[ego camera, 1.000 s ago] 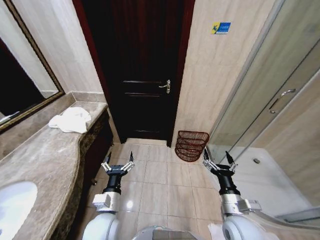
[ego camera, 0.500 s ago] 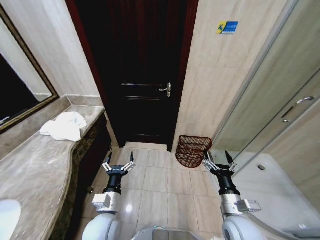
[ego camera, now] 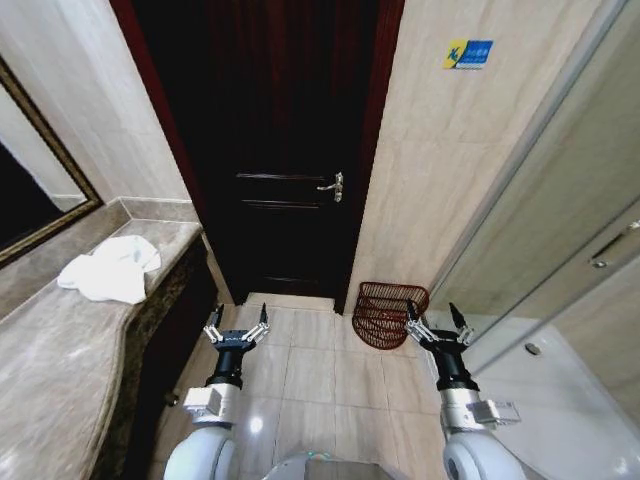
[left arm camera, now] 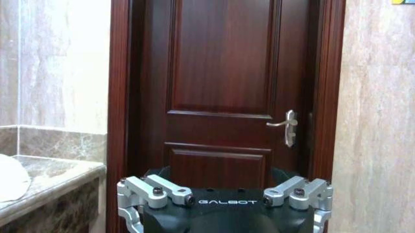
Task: Discard the used towel into the hamper.
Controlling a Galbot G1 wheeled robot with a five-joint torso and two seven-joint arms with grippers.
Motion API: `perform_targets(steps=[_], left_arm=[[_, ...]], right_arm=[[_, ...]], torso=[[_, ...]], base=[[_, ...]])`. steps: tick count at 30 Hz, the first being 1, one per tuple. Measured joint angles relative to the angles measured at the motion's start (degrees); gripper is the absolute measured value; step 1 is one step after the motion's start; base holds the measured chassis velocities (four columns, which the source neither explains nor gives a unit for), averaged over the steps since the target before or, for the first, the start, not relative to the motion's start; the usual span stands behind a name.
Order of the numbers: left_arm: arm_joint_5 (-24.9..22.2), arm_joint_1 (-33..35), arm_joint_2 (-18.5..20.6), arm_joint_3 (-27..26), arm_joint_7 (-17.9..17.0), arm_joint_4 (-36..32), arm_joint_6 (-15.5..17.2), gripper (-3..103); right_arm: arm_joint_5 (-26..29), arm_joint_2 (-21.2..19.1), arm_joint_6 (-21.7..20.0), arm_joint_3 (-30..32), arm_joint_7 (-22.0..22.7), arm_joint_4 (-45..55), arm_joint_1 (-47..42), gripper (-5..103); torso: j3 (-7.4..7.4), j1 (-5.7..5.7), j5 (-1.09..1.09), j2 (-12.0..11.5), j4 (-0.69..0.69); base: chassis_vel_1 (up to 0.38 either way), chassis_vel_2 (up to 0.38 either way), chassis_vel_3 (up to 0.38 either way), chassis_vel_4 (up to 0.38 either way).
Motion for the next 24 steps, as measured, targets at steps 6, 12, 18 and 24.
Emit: perform_targets(steps=[6,12,18,24], left_arm=[[-0.58,-0.25,0.0,0.05,-0.04,0.0,-0.03,100],[-0.95,-0.23,0.0,0.16,-0.72,0.02,0.45,100],[-0.81,0.26,0.0,0.03,-0.76,-0.27,1.41,100],[-0.47,0.32,0.0,-0.31,-0.8,-0.27,1.52,100]], right_arm=[[-1.08,-0.27,1.51,-0.77,0.94,-0.44,0.6,100],[-1.93,-0.71,1.31,-1.82,0.88,-0.45,0.69,100],[-2.12,-1.0,0.34,-2.57,0.85,-0.23,1.1,100],[-1.94,-0.67,0.25,-2.71,0.81,-0.19,1.39,100]], torso=[[0.02,0.05,-0.01,-0.02,0.01],[0.01,0.0,0.0,-0.02,0.01],[-0.01,-0.04,0.0,0.01,0.0],[0.0,0.0,-0.01,0.0,0.01]], base=[[-0.121,0.147,0.141,-0.145],[-0.054,0.034,0.024,-0.035],[0.017,-0.028,-0.01,0.014],[0.0,0.0,0.0,0.0]])
